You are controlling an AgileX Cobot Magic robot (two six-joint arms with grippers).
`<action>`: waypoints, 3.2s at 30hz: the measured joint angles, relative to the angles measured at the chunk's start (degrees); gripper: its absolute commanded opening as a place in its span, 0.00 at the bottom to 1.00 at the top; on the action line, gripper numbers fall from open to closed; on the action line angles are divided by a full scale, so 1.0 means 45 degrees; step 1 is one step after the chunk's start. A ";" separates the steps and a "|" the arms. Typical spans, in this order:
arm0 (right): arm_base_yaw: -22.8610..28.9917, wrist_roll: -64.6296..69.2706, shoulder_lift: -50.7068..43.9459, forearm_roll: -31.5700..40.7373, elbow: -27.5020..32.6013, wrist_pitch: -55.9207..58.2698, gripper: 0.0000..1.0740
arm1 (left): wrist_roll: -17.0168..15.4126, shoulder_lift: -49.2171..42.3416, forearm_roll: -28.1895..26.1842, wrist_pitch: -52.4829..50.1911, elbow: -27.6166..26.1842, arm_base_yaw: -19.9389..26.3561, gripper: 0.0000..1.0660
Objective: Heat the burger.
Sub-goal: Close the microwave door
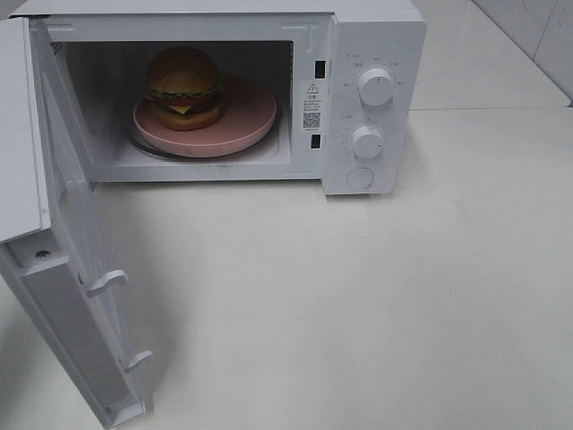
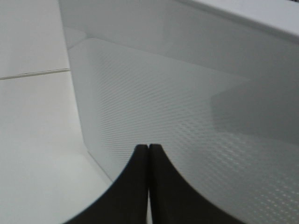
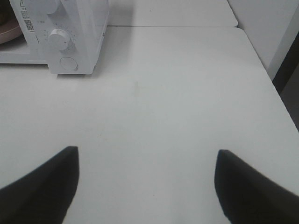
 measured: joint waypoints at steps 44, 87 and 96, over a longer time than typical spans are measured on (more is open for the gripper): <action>0.0000 0.0000 0.0000 -0.0013 0.0000 0.0000 0.71 | 0.3183 0.5730 -0.6112 -0.1630 -0.4456 -0.5819 0.00; 0.0000 0.0000 0.0000 -0.0013 0.0000 0.0000 0.71 | 0.3540 0.8874 -0.6303 -0.1286 -0.9065 -0.6506 0.00; 0.0000 0.0000 0.0000 -0.0013 0.0000 0.0000 0.71 | 0.3743 0.8887 -0.6353 -0.0917 -0.9155 -0.6621 0.00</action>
